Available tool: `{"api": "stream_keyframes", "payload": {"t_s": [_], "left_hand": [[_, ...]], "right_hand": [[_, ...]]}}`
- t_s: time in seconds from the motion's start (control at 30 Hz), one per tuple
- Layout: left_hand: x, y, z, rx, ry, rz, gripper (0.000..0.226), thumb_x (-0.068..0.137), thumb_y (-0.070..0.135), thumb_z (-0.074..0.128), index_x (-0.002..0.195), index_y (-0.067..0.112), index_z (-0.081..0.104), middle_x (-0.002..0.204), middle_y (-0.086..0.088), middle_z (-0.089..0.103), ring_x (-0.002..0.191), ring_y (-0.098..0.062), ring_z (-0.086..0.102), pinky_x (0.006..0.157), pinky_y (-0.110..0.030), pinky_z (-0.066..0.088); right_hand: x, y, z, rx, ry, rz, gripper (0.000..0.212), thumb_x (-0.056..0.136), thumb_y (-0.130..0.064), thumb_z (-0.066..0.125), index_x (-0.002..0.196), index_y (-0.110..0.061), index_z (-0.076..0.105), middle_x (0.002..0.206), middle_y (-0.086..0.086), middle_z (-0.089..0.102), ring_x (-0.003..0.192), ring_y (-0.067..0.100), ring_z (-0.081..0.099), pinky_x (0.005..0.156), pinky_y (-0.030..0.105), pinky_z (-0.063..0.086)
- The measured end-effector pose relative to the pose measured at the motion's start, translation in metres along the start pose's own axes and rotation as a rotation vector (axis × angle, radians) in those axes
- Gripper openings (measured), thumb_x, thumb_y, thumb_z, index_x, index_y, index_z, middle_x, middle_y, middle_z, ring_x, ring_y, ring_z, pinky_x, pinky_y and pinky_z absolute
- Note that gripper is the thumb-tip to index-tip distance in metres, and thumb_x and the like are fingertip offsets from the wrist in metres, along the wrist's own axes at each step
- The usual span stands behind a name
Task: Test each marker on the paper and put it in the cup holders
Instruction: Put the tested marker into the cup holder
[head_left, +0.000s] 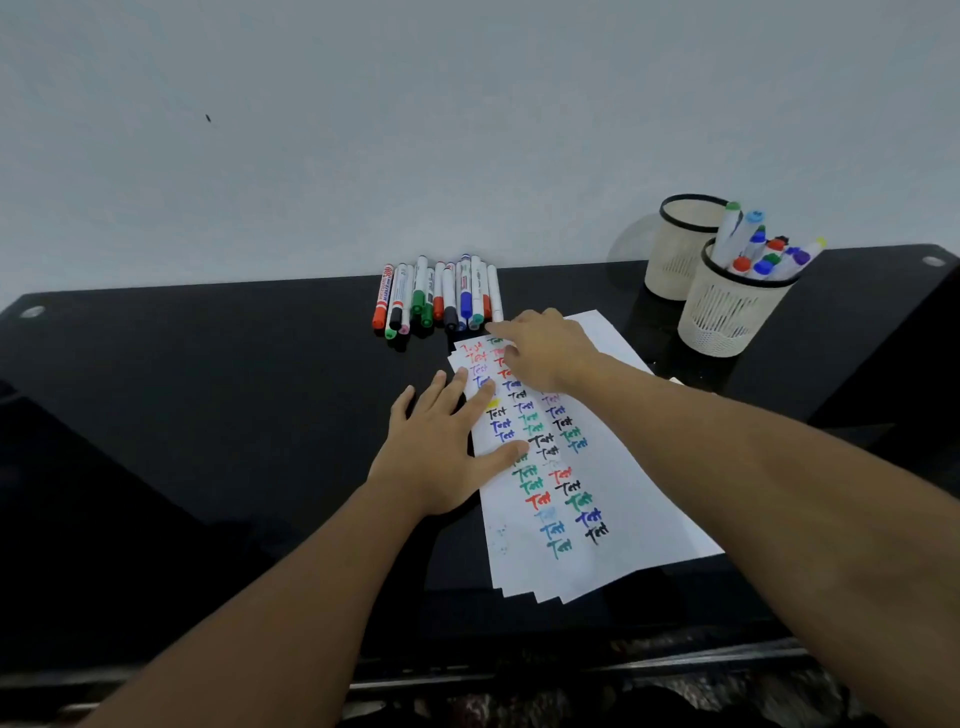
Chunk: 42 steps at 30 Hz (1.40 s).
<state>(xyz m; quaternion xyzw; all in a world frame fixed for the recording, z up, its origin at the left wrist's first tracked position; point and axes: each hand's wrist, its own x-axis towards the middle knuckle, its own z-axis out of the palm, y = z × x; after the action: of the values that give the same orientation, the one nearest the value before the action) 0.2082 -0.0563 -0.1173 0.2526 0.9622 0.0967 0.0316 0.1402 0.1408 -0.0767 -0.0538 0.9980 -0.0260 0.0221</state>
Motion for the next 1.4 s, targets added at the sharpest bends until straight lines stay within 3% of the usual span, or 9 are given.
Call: {"api": "stream_keyframes", "payload": {"t_s": [0.27, 0.57, 0.67, 0.87, 0.97, 1.03, 1.17, 1.3, 1.4], "left_hand": [[0.000, 0.001, -0.001, 0.006, 0.003, -0.001, 0.097, 0.077, 0.095, 0.013, 0.159, 0.044, 0.003, 0.169, 0.007, -0.002, 0.155, -0.013, -0.009, 0.124, -0.050, -0.005], [0.000, 0.001, -0.002, -0.003, 0.006, -0.014, 0.095, 0.078, 0.096, 0.015, 0.158, 0.046, 0.004, 0.169, 0.009, -0.001, 0.154, -0.011, -0.009, 0.124, -0.048, -0.005], [-0.001, 0.002, -0.003, -0.010, 0.008, -0.016, 0.096, 0.077, 0.096, 0.016, 0.158, 0.046, 0.005, 0.169, 0.009, 0.000, 0.154, -0.011, -0.009, 0.124, -0.047, -0.006], [-0.002, 0.004, -0.006, -0.032, 0.005, -0.019, 0.095, 0.079, 0.094, 0.021, 0.159, 0.044, 0.009, 0.169, 0.009, 0.002, 0.155, -0.012, -0.008, 0.124, -0.047, -0.006], [-0.003, 0.004, -0.005, -0.055, 0.016, -0.022, 0.092, 0.080, 0.092, 0.025, 0.158, 0.043, 0.013, 0.169, 0.008, 0.004, 0.155, -0.011, -0.006, 0.125, -0.047, -0.006], [-0.003, 0.003, -0.004, -0.082, 0.037, -0.024, 0.091, 0.082, 0.091, 0.027, 0.158, 0.043, 0.018, 0.169, 0.008, 0.008, 0.155, -0.011, -0.004, 0.125, -0.046, -0.005], [-0.004, 0.004, -0.004, -0.111, 0.058, -0.028, 0.088, 0.084, 0.088, 0.030, 0.158, 0.040, 0.022, 0.168, 0.008, 0.011, 0.155, -0.011, -0.001, 0.125, -0.044, -0.004], [-0.004, 0.004, -0.004, -0.118, 0.072, -0.024, 0.086, 0.086, 0.086, 0.032, 0.157, 0.040, 0.023, 0.168, 0.007, 0.014, 0.155, -0.012, 0.001, 0.125, -0.045, -0.003], [-0.003, 0.003, -0.003, -0.139, 0.077, -0.021, 0.086, 0.085, 0.085, 0.034, 0.157, 0.039, 0.024, 0.168, 0.007, 0.015, 0.155, -0.013, 0.001, 0.126, -0.045, -0.003]], "right_hand": [[-0.009, 0.002, 0.000, 0.074, 0.327, -0.004, 0.022, 0.100, -0.027, 0.062, 0.121, -0.028, 0.055, 0.110, -0.001, 0.063, 0.099, 0.019, 0.056, 0.091, 0.038, 0.047], [-0.038, 0.008, -0.010, 0.089, 0.680, -0.211, 0.019, 0.096, -0.008, 0.064, 0.115, -0.006, 0.063, 0.114, 0.013, 0.063, 0.095, 0.028, 0.060, 0.087, 0.041, 0.052], [-0.054, 0.009, -0.022, 0.153, 0.614, -0.291, 0.020, 0.101, -0.010, 0.057, 0.120, -0.006, 0.060, 0.108, 0.011, 0.066, 0.094, 0.026, 0.061, 0.100, 0.039, 0.047], [-0.073, 0.010, -0.029, 0.024, 0.373, -0.305, 0.064, 0.101, -0.008, 0.059, 0.157, -0.024, 0.033, 0.126, 0.008, 0.050, 0.086, 0.019, 0.057, 0.069, 0.032, 0.056], [-0.081, 0.012, -0.025, 0.113, 0.192, -0.219, 0.058, 0.110, -0.019, 0.044, 0.163, -0.024, 0.021, 0.149, 0.009, 0.047, 0.123, 0.024, 0.054, 0.100, 0.034, 0.047], [-0.085, 0.016, -0.019, 0.127, 0.155, -0.225, 0.045, 0.112, -0.025, 0.035, 0.157, -0.019, 0.032, 0.150, 0.009, 0.047, 0.132, 0.025, 0.046, 0.108, 0.036, 0.038], [-0.094, 0.019, -0.012, 0.112, 0.057, -0.205, 0.041, 0.111, -0.026, 0.035, 0.151, -0.017, 0.037, 0.135, 0.008, 0.051, 0.116, 0.023, 0.048, 0.099, 0.041, 0.044], [-0.095, 0.017, -0.011, -0.067, -0.028, -0.191, 0.051, 0.112, -0.042, 0.033, 0.160, -0.038, 0.019, 0.113, 0.000, 0.052, 0.098, 0.019, 0.054, 0.073, 0.035, 0.048], [-0.098, 0.016, -0.009, 0.059, 0.018, -0.119, 0.046, 0.111, -0.046, 0.029, 0.153, -0.027, 0.028, 0.115, 0.003, 0.060, 0.095, 0.020, 0.060, 0.078, 0.041, 0.052]]}}
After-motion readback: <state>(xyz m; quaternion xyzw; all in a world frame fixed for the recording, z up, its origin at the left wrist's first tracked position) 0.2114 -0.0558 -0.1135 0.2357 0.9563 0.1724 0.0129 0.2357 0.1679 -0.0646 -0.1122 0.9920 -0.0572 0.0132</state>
